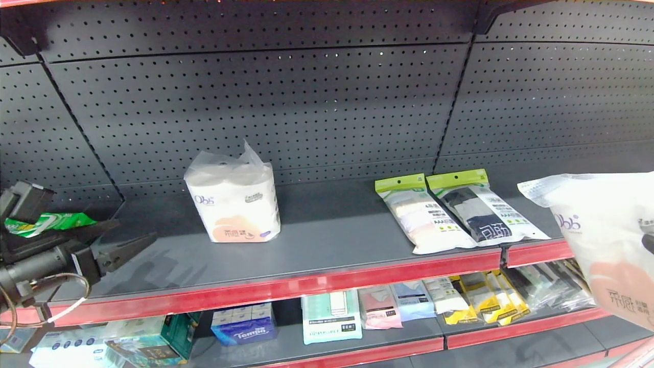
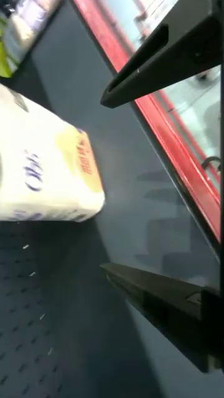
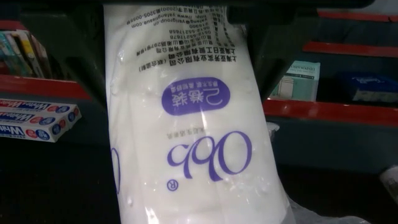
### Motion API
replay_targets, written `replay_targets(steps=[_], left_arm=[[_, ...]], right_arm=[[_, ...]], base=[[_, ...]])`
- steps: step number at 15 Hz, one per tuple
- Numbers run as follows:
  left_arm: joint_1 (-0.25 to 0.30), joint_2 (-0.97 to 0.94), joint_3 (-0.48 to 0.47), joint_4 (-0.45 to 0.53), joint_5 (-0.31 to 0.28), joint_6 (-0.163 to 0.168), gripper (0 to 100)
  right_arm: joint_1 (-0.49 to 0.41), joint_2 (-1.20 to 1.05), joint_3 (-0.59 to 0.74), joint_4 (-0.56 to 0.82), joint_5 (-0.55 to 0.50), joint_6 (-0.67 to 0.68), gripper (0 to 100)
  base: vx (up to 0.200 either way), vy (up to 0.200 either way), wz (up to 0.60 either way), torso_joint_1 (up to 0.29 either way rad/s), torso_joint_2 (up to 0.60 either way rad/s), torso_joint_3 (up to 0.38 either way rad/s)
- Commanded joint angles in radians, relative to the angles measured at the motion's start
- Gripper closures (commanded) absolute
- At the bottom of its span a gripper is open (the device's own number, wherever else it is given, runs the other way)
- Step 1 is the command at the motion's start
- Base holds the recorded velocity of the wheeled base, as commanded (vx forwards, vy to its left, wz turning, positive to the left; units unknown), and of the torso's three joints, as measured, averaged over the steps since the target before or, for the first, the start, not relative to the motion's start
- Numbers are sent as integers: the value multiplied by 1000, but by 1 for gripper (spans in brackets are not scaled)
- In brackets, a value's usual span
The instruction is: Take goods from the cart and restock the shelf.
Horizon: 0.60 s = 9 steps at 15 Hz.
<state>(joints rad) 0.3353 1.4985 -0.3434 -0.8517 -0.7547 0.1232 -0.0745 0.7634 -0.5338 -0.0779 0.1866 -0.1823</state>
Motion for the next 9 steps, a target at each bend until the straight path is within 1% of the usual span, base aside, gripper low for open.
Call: replay_targets(steps=[1,3,4,6,8,9], left_arm=[[10,132,-37,-9,-55,15,0],[14,181,-83,-13,-129,16,0],[17,212,-128,-13,-180,16,0],[14,275,-216,-15,-255,16,0],[-1,321,-273,-15,-298,16,0],[-18,359,-293,-26,-330,16,0]], right_arm=[[-2,10,9,0,1,0,100],[-4,10,9,0,1,0,100],[-2,11,9,0,1,0,100],[-4,17,9,1,1,0,100],[-4,22,9,1,-1,0,100],[-4,22,9,3,-1,-2,100]], base=[[0,0,0,0,0,0],[0,0,0,0,0,0],[0,0,0,0,0,0],[0,0,0,0,0,0],[0,0,0,0,0,0],[0,0,0,0,0,0]])
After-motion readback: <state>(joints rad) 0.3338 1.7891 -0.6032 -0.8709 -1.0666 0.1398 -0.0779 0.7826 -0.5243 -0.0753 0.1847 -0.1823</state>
